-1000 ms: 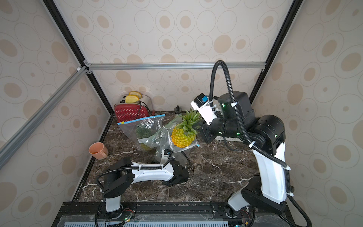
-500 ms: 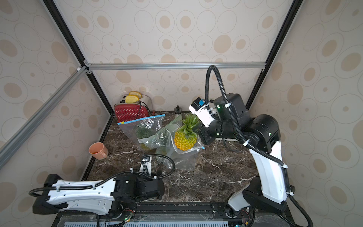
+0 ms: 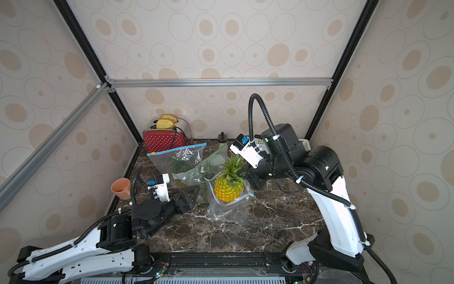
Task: Open the zip-top bag and take out the pineapple
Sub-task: Pick up the pineapple from the zipper food storage bag.
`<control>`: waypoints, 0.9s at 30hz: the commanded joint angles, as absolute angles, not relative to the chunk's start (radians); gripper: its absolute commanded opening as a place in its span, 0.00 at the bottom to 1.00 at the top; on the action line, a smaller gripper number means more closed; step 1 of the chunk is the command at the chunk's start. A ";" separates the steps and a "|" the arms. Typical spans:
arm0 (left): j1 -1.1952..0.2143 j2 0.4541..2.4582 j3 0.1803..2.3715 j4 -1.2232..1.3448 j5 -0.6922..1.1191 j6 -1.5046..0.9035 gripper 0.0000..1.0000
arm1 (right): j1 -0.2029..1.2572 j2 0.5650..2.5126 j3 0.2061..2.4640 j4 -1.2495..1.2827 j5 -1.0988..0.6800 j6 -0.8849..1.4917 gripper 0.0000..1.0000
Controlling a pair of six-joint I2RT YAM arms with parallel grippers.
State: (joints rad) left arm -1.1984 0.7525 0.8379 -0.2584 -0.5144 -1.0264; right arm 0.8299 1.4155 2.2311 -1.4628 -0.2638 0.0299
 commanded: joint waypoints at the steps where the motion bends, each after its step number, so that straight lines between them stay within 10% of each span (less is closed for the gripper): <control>1: -1.177 0.784 0.841 -0.103 -0.406 -1.014 0.95 | 0.834 1.390 2.234 -1.381 -0.343 -0.018 0.00; 16: -1.163 0.833 0.902 -0.131 -0.440 -0.983 0.75 | 0.868 1.400 2.240 -1.374 -0.363 -0.046 0.00; 27: -1.162 0.889 0.956 -0.155 -0.460 -0.939 0.19 | 0.900 1.417 2.260 -1.381 -0.360 -0.057 0.00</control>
